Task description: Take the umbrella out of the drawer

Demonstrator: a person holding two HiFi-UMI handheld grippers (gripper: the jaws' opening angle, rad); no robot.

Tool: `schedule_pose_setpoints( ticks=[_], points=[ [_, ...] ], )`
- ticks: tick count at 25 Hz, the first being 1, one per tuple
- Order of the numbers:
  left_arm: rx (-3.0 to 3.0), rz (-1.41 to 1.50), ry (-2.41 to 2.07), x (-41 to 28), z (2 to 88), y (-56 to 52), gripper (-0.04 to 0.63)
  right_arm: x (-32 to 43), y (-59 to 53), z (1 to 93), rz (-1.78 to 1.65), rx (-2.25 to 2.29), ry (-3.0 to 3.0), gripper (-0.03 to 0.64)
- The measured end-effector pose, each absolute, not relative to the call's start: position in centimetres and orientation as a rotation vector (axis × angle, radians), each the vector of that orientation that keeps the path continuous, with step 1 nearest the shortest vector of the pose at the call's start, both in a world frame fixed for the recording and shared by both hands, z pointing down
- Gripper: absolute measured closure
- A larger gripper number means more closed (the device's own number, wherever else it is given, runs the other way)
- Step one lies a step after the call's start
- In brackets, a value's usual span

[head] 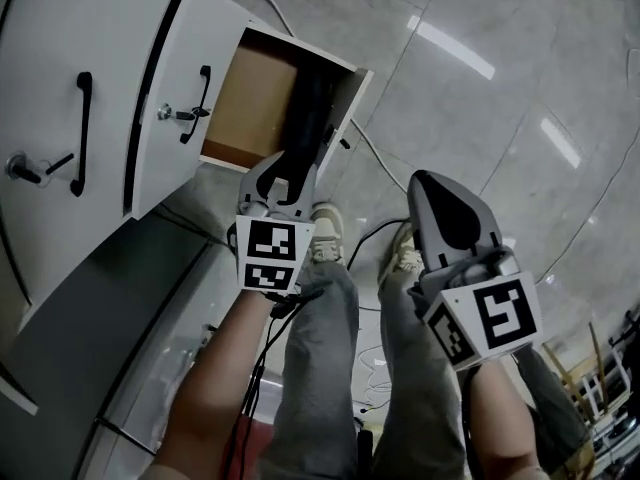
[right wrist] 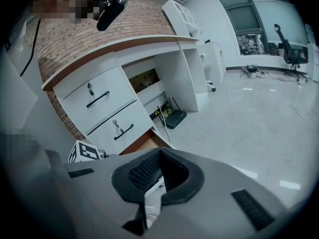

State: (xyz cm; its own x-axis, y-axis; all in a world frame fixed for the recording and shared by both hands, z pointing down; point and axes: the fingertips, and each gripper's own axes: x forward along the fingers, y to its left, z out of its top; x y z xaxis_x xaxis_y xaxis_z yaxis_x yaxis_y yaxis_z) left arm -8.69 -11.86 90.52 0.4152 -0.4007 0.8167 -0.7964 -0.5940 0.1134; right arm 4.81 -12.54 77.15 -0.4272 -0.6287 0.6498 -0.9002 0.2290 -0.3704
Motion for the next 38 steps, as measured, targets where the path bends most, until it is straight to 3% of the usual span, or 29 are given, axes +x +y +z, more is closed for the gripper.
schedule_pose_setpoints(
  ticks=[15,38],
  points=[
    [2.075,1.235,-0.883,-9.7,102.3,-7.6,0.465,3.9,-11.2,84.3,1.093,1.371,-2.131,0.610],
    [1.969,1.390,-0.783,-11.2,103.6,-7.0,0.422,4.1,-12.7,85.6,1.128,1.381,-2.108,0.609]
  ],
)
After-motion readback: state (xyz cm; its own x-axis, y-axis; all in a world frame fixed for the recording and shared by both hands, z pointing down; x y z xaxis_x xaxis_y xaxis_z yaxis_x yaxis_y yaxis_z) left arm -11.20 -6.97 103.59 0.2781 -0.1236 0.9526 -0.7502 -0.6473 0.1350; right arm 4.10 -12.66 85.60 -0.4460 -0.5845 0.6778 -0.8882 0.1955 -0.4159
